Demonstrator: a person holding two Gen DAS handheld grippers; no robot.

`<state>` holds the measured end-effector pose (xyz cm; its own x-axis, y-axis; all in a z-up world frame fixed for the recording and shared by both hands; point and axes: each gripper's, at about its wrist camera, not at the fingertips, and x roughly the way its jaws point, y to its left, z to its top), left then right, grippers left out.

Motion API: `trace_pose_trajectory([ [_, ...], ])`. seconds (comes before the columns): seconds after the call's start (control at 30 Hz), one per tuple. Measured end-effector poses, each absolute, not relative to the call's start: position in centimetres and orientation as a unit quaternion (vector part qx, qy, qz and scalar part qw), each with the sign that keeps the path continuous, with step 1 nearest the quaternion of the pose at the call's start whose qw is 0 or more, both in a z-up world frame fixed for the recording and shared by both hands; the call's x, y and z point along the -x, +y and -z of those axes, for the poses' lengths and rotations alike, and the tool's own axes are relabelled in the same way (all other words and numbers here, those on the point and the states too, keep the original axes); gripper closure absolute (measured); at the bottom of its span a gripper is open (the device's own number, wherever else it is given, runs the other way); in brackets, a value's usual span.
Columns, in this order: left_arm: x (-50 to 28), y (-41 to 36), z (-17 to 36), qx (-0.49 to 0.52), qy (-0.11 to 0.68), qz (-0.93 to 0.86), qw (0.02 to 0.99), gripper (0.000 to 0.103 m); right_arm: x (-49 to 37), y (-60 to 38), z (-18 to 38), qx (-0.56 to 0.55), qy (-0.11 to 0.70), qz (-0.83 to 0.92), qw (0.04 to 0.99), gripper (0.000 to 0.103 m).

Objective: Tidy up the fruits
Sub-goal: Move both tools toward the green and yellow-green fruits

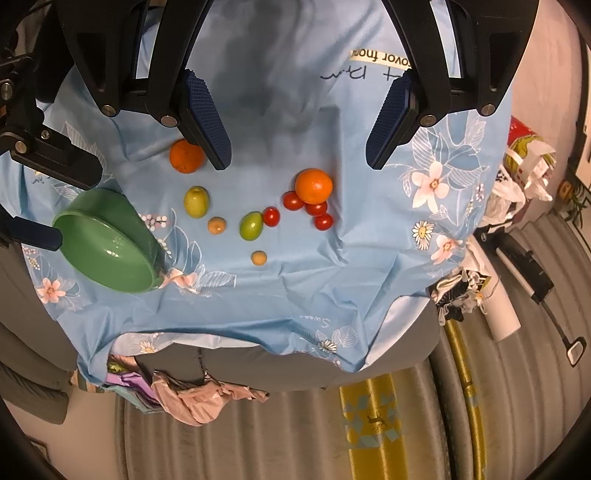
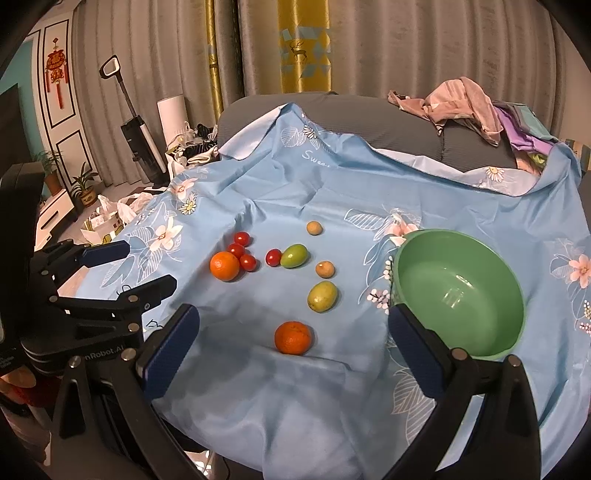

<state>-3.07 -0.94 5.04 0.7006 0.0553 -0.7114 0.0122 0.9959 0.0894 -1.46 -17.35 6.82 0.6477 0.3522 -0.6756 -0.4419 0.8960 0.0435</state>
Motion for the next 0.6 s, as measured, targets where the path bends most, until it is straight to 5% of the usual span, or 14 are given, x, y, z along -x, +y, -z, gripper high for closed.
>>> trace_pose_trajectory([
  [0.6, 2.7, -1.4, -4.3, -0.035, 0.396, 0.000, 0.918, 0.028, 0.8, -17.2, -5.8, 0.064, 0.373, -0.221, 0.899, 0.000],
])
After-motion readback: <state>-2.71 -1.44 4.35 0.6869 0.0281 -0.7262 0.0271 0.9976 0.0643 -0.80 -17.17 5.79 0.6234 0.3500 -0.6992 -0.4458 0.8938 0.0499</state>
